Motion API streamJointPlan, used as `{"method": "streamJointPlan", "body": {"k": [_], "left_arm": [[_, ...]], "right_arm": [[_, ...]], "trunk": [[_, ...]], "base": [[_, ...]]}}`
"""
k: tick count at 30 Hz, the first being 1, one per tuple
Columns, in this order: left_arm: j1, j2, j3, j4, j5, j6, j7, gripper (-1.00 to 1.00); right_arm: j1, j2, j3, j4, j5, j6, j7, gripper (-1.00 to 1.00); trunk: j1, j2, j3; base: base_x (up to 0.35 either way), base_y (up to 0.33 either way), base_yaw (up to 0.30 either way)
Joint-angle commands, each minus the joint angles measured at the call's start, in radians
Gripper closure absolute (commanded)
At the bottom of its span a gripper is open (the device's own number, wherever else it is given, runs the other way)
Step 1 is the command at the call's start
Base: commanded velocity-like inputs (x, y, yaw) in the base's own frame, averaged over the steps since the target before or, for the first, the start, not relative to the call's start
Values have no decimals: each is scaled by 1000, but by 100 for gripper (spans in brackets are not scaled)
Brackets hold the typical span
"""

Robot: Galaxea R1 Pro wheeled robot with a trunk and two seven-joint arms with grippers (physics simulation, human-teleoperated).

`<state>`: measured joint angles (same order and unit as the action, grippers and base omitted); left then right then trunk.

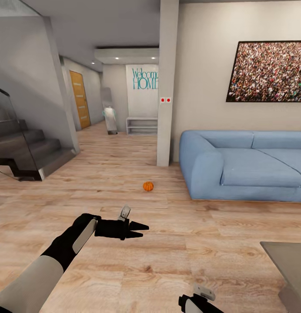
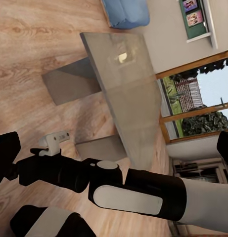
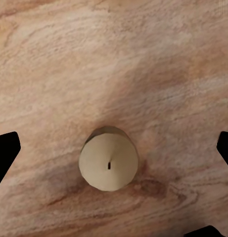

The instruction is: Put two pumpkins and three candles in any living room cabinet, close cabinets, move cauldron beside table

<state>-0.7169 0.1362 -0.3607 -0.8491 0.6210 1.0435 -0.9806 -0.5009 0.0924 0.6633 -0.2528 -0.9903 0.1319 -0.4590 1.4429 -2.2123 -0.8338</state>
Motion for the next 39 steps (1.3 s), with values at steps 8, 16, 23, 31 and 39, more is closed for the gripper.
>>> {"method": "streamJointPlan", "body": {"k": [8, 16, 23, 31, 39], "left_arm": [[-1, 0, -3, -2, 2, 4, -3, -100], [0, 0, -2, -3, 2, 4, -3, -100], [1, -1, -3, -2, 2, 4, -2, -100], [1, 0, -3, -2, 2, 4, -3, -100], [1, -1, -3, -1, 2, 4, -1, -100]], "right_arm": [[-1, 0, 7, -2, -2, 6, -7, -100], [-1, 0, 7, -2, -2, 6, -7, -100], [-1, 8, 11, -3, -2, 6, -7, -100], [-1, 14, 44, -6, -2, 4, -7, -100], [-1, 15, 48, -6, -2, 3, -7, -100]], "trunk": [[31, -57, -26], [61, -113, -51], [88, -162, -73], [119, -218, -98], [149, -274, -123]], "base": [[0, 0, 0], [0, 0, 0], [0, 0, 0], [0, 0, 0], [0, 0, 30]]}}
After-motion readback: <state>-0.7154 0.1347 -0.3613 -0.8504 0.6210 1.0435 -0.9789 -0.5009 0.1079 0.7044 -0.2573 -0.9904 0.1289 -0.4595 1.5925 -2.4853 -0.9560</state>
